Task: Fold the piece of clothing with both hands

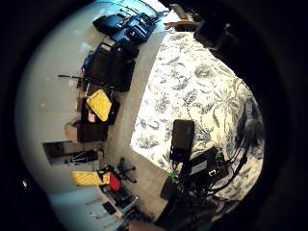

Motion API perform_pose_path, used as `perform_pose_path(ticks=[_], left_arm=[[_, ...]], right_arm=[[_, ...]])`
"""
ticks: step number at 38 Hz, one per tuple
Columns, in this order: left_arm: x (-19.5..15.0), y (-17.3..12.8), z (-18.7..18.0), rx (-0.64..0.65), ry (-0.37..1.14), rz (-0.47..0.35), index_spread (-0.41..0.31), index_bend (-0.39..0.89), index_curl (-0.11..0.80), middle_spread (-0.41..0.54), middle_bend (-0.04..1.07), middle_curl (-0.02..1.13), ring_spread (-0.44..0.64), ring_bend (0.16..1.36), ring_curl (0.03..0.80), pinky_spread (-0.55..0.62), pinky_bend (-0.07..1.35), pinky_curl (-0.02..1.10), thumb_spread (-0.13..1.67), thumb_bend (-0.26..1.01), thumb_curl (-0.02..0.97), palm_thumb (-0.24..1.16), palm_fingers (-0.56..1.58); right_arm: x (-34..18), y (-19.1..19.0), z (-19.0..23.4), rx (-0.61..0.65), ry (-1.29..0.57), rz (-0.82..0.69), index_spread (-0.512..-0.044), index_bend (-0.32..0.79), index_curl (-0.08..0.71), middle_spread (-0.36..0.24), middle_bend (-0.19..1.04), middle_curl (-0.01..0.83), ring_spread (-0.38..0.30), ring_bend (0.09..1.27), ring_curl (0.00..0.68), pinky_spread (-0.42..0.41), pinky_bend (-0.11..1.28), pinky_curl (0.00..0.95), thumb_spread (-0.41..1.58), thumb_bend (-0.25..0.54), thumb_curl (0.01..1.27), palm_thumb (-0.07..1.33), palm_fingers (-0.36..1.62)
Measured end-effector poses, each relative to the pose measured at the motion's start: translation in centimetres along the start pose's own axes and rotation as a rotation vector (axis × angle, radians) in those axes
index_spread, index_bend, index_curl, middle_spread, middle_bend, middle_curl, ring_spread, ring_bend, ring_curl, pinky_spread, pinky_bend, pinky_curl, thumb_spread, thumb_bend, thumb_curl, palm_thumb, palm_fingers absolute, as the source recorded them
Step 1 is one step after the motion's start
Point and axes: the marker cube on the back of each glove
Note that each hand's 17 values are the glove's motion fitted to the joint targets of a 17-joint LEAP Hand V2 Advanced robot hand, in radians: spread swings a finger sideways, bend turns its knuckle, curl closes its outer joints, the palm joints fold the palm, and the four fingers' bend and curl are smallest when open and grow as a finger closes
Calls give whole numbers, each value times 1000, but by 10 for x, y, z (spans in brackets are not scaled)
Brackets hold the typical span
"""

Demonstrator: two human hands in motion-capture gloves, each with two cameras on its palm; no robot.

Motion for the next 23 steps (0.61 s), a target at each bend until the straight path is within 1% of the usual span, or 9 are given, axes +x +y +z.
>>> perform_pose_path(ticks=[2,4,7,10,13,17,21,23], left_arm=[[3,-1,-2,6,-3,-4,-136,300,426,80,134,274,141,539,298,251,444,300,1575,206,266,390,376],[7,3,-9,9,-20,-8,-137,298,429,84,130,269,142,536,298,251,441,302,1578,209,270,393,377],[15,12,-23,17,-56,-2,-137,294,432,85,128,263,142,531,299,251,435,305,1579,212,275,395,378],[25,13,-32,33,-69,20,-137,283,433,88,125,256,142,528,300,251,435,309,1580,215,279,396,374],[36,13,-39,50,-73,38,-137,277,436,89,130,253,143,525,301,252,432,313,1580,217,283,397,376],[53,12,-45,53,-83,74,-138,275,439,90,122,244,146,524,304,252,430,317,1577,221,289,399,374],[60,11,-41,-4,-130,99,-138,254,438,94,127,240,145,525,307,252,430,322,1571,213,288,383,369],[60,11,-40,-28,-146,96,-132,230,434,96,127,239,144,532,310,252,436,326,1571,210,289,378,360]], right_arm=[[19,-16,-24,85,55,48,-193,62,267,-78,197,450,-139,594,432,-193,761,431,970,-15,559,903,867],[35,-20,-52,133,70,35,-193,95,266,-76,212,451,-126,568,418,-169,724,414,1021,-12,549,896,895],[47,-1,-98,201,107,28,-195,96,259,-70,207,447,-120,553,406,-140,690,396,1081,-9,539,891,912],[58,11,-124,260,144,39,-197,99,258,-66,203,447,-118,539,402,-123,669,385,1129,-9,529,885,933],[74,13,-134,278,177,67,-197,87,250,-65,195,445,-113,529,400,-112,657,378,1167,-9,521,880,942],[93,15,-135,246,200,119,-202,102,252,-73,210,447,-114,512,395,-111,616,364,1197,-11,512,874,991],[99,24,-127,201,183,138,-203,99,250,-78,205,449,-113,500,397,-109,592,359,1213,-13,507,870,999],[107,19,-119,184,185,146,-204,99,250,-79,200,448,-113,494,397,-108,585,358,1220,-12,504,869,1004]])
